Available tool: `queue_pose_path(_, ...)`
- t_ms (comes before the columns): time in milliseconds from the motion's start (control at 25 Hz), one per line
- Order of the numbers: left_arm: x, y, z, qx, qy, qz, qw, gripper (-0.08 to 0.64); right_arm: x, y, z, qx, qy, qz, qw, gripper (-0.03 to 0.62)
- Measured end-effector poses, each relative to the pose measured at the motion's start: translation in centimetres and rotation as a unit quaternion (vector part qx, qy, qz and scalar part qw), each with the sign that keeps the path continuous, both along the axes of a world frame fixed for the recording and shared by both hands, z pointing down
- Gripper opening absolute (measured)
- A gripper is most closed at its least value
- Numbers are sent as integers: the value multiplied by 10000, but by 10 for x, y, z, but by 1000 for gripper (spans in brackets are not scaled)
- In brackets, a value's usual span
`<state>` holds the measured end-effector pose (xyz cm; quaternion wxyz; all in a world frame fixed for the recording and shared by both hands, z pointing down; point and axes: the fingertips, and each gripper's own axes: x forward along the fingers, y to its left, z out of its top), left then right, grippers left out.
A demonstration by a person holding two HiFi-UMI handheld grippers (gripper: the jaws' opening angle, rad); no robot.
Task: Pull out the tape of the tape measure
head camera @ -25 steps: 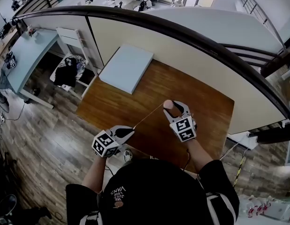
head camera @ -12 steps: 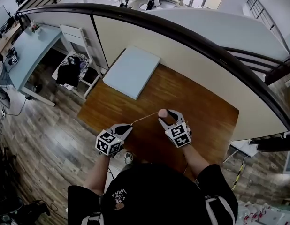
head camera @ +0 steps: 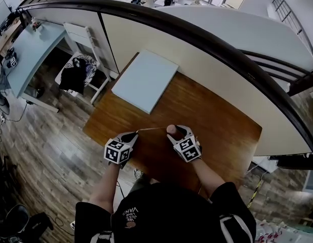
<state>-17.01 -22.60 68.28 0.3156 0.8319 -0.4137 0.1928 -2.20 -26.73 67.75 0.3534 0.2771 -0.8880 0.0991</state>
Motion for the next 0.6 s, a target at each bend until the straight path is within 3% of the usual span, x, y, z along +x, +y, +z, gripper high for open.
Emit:
queue_pose_path(480, -13, -29, 36, -723, -643, 61, 9953, 27, -8, -10, 36, -479, 187, 37, 9987, 212)
queue_pose_path(600, -15, -31, 41, -822, -753, 45, 9938, 122, -7, -13, 39, -476, 226, 77, 9986, 212)
